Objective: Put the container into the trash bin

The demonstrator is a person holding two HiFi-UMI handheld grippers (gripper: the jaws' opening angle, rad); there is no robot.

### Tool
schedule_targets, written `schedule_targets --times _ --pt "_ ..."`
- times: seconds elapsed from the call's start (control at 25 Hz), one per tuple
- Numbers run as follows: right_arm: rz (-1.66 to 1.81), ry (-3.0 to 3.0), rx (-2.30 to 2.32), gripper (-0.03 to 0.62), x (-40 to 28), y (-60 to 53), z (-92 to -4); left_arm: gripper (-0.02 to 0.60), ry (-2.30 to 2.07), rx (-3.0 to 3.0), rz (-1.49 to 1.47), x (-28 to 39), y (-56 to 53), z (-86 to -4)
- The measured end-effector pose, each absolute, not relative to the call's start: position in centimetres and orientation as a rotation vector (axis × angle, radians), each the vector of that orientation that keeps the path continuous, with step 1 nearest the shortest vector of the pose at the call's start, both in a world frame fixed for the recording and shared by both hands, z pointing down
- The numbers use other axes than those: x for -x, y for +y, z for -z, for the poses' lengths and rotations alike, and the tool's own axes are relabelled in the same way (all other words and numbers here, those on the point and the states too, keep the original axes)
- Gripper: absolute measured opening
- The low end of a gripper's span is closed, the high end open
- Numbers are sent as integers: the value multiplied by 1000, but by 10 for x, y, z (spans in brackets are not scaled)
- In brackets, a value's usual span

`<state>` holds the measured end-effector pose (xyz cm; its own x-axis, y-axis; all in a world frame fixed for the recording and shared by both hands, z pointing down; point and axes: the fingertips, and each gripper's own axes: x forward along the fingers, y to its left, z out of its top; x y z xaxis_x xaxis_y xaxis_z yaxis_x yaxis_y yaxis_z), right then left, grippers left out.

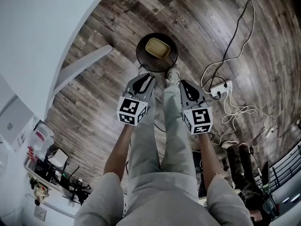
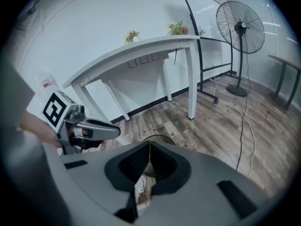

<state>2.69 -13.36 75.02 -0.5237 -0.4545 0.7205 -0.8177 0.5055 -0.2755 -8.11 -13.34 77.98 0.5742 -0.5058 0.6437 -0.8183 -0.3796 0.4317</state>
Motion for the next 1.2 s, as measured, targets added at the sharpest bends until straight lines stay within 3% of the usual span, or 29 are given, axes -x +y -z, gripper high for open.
schedule_targets --times 0.32,1.2 --pt "-780 -2209 -1042 15 -20 -145 -716 14 -1121 -2075 -485 94 -138 -731" --pt "-593 -2334 -1165 15 -21 -223 -568 11 -1231 -2199 -403 113 -207 -576"
